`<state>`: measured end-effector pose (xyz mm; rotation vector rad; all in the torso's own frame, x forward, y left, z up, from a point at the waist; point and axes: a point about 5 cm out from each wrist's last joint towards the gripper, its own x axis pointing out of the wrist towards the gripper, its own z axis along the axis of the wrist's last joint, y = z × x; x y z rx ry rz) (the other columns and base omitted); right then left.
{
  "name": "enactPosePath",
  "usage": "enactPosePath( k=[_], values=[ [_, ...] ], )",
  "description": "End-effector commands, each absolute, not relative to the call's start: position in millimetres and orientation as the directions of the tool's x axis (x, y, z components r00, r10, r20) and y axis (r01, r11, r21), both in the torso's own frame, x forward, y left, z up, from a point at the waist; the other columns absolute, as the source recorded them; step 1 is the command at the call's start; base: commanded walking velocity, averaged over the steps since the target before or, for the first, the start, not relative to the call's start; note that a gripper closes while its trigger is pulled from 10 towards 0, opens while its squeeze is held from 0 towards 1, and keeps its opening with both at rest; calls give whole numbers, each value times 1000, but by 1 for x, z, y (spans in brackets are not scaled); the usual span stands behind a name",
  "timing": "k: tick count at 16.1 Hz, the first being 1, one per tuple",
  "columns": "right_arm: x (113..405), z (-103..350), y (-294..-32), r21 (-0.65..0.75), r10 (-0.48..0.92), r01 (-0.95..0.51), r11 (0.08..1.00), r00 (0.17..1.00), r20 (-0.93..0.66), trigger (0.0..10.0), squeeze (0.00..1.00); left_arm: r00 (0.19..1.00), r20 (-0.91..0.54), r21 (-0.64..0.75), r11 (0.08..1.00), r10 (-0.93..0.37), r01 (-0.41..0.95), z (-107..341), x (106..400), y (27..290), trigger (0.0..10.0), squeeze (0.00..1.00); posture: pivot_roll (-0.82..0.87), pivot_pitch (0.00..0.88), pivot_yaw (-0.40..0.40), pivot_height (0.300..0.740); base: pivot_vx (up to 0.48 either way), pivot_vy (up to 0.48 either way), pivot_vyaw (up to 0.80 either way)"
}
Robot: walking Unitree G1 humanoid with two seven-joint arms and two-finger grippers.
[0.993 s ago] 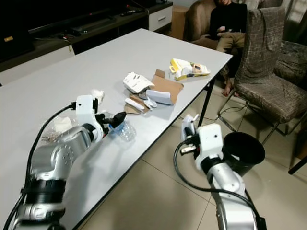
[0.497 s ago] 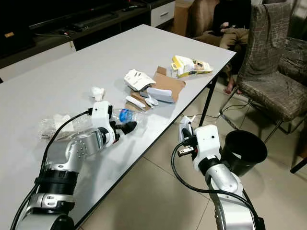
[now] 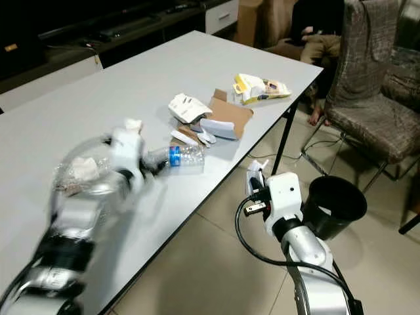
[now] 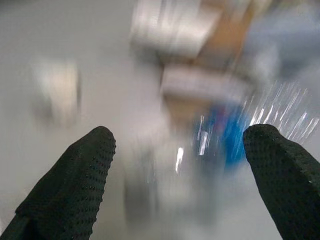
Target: Picking trash to rubbish bin
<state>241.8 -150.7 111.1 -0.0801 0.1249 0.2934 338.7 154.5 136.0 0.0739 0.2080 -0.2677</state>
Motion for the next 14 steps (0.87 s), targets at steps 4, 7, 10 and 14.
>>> enactPosePath(
  k=[4,7,10,14],
  values=[
    [240,110,-148,-47,301,-309,950,944,-137,10000,0,776,-12,190,760,-630,621,169,339,151,10000,1000,-45,0,18,740,0,0,0],
    [237,112,-149,-51,313,-323,945,939,-142,10000,0,621,-91,294,575,-778,763,167,352,140,10000,1000,-74,12,30,740,0,0,0],
    [226,112,-156,-51,307,-318,947,939,-155,10000,0,502,-206,314,430,-840,847,161,357,137,10000,1000,-102,36,50,740,0,0,0],
    [215,110,-160,-49,300,-314,948,937,-180,10000,0,348,-329,231,283,-878,931,148,353,138,10000,1000,-120,60,54,740,0,0,0]
  ],
)
